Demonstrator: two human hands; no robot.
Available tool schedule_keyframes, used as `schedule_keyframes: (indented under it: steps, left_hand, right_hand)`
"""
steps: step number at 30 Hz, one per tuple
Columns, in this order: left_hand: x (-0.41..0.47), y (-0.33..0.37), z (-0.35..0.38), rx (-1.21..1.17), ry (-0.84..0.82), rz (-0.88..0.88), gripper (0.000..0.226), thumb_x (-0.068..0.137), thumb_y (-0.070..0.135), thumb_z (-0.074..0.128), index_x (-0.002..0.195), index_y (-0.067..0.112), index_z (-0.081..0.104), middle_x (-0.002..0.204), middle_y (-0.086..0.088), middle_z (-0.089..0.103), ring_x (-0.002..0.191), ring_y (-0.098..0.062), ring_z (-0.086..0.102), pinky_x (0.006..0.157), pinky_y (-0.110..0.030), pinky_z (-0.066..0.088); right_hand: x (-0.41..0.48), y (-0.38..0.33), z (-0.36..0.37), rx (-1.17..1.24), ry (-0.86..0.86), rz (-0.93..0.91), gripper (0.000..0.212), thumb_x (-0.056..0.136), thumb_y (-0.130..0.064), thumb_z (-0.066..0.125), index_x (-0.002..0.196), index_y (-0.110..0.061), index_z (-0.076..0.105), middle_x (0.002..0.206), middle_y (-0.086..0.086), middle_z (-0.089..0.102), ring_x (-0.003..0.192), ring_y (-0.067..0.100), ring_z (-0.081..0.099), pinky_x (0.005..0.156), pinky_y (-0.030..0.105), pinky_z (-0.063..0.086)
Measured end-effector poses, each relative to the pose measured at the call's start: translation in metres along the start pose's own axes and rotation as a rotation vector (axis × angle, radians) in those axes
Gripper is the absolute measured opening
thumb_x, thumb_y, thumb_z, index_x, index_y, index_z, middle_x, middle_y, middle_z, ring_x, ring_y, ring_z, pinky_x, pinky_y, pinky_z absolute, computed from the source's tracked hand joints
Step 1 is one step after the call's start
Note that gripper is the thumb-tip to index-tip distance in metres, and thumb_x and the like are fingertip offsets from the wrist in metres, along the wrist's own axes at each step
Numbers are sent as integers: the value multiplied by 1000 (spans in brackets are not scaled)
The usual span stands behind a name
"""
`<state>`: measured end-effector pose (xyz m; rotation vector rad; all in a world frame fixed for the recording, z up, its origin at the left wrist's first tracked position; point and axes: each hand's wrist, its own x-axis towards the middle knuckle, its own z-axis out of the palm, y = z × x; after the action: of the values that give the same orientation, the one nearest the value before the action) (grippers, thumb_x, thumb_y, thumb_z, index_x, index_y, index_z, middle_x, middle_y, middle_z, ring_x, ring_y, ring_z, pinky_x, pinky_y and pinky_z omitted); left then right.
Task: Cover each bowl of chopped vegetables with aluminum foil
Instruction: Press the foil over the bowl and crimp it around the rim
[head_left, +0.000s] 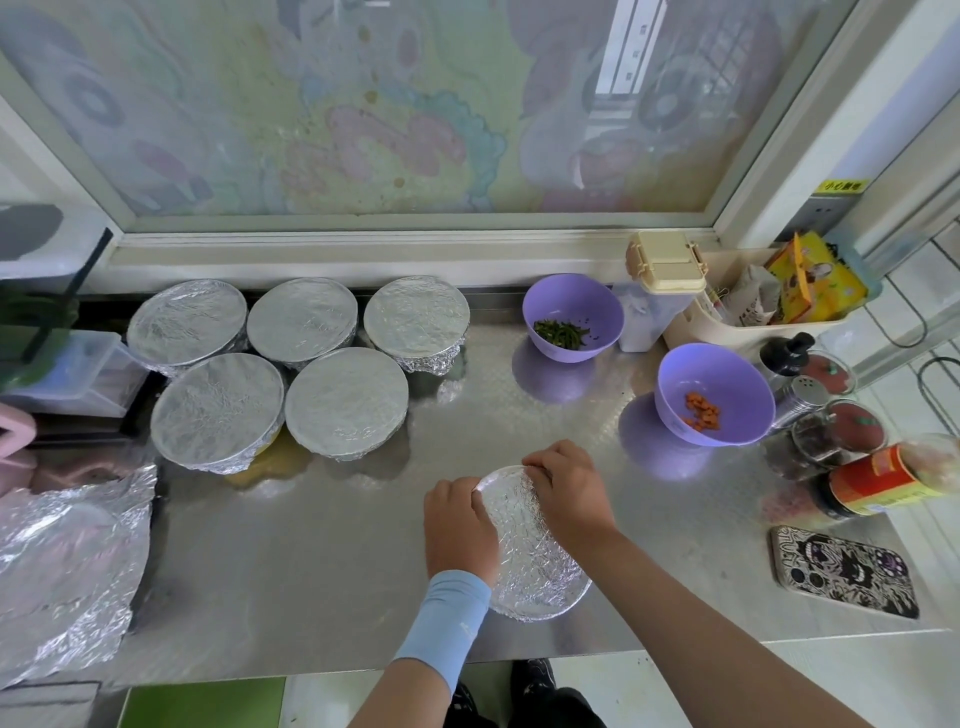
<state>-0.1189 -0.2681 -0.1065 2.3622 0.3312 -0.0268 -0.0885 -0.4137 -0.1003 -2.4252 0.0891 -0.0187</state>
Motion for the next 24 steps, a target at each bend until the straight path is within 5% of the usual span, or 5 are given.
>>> schedule_keyframes:
  steps: [4,6,10,24]
  left_hand:
    - [10,10,-4,30,-37,185,49,79,-12,49,118,14,65,114,-3,53,110,-22,42,96,-29,39]
    - [17,15,-3,24,-84,234,33,85,-4,53,108,12,68,106,-3,54,104,-20,43,90,-23,37]
    - [25,12,1,-28,-91,212,17,98,17,52,97,14,68,95,1,51,95,-17,43,84,-26,39]
    - [24,9,3,-7,-102,152,25,101,24,47,100,16,71,93,3,51,95,-15,42,82,-23,36]
  right_hand:
    - [2,-1,3,20,-2,2,9,89,-15,67,91,-16,75,88,-4,57,92,17,51,80,21,36]
    - [2,-1,5,21,3,1,9,89,-15,67,91,-16,76,88,-2,58,91,18,52,80,22,37]
    - [3,2,7,20,3,-9,9,89,-16,67,89,-16,76,81,-4,54,87,20,52,75,22,36]
    - [4,9,12,-16,-5,-165,16,88,-20,59,89,-16,74,82,1,56,79,25,55,76,40,50]
